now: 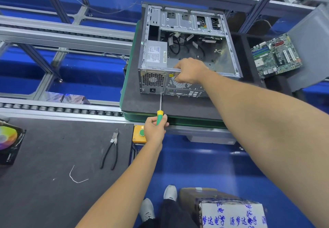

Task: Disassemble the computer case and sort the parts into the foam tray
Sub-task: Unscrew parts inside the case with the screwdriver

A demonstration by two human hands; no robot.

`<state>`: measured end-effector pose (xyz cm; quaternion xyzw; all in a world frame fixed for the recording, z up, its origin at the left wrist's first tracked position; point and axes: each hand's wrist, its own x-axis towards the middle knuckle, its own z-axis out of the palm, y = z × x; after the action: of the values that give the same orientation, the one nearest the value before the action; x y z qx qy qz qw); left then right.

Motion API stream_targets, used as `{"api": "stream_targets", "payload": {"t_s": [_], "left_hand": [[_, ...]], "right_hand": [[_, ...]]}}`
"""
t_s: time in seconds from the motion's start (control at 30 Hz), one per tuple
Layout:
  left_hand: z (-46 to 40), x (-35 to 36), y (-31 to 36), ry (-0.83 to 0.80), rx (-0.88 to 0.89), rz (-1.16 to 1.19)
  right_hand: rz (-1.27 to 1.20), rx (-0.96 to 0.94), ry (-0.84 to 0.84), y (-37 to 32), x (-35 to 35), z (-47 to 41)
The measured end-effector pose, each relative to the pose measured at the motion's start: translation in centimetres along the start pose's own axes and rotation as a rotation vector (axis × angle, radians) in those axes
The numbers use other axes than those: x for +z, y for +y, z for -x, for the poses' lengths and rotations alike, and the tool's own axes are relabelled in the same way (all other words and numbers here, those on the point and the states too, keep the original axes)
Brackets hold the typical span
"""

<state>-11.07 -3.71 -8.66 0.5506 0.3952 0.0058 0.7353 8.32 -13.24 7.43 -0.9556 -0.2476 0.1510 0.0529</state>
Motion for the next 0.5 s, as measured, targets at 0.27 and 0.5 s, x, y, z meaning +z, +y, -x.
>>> {"api": "stream_targets", "payload": {"t_s": [0.27,0.5], "left_hand": [[0.3,1.2,0.8,-0.043,-0.044,-0.035],[-0.2,1.5,1.6,-0.032,-0.145,0.012]], "right_hand": [[-0.024,0.006,0.013,-0.1,-0.1,0.0],[-0.032,0.032,0.005,-0.3,-0.1,0.1]]}}
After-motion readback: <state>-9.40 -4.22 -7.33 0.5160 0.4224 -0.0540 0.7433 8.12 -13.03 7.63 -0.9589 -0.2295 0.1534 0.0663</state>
